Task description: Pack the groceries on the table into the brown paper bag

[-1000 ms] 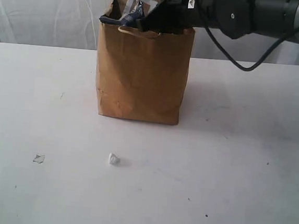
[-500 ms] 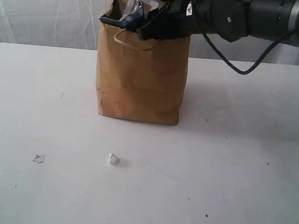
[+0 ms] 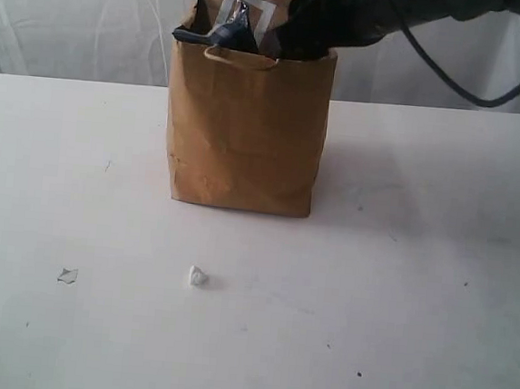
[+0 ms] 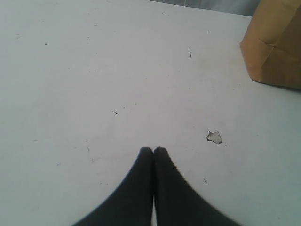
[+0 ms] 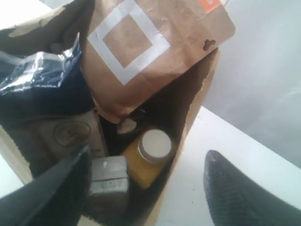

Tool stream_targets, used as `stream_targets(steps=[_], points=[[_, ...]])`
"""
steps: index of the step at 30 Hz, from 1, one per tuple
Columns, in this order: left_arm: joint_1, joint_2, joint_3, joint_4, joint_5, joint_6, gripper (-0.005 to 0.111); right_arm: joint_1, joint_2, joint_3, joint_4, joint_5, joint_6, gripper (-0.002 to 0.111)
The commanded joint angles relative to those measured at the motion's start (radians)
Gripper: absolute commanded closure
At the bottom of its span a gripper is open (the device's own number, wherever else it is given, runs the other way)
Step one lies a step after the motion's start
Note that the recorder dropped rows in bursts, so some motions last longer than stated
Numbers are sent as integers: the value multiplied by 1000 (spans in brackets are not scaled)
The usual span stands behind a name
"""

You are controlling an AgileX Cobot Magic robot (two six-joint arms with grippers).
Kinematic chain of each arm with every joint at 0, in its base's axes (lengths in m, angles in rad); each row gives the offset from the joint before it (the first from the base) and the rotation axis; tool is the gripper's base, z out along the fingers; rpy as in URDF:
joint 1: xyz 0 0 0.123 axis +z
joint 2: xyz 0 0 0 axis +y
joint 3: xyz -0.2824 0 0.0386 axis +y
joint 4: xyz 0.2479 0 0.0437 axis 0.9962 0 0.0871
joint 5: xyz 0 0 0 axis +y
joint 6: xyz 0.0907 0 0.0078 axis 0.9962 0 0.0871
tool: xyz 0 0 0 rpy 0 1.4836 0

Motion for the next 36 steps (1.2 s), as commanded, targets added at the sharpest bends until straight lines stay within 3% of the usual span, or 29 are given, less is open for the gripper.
stream_targets(steps=[1, 14, 17, 24, 31, 36], points=[[2, -5, 4, 4, 6, -1, 107, -5, -22, 3, -6, 81, 0, 45], [2, -5, 4, 17, 6, -1, 107, -3, -171, 3, 98, 203, 0, 46], [2, -5, 4, 38, 6, -1, 107, -3, -195, 3, 89, 281, 0, 57], [2, -5, 4, 105, 6, -1, 107, -3, -201, 3, 67, 427, 0, 108], [2, -5, 4, 105, 6, -1, 107, -3, -205, 28, 113, 483, 0, 108], [2, -5, 4, 105, 6, -1, 107, -3, -246, 218, 125, 363, -58, 108]])
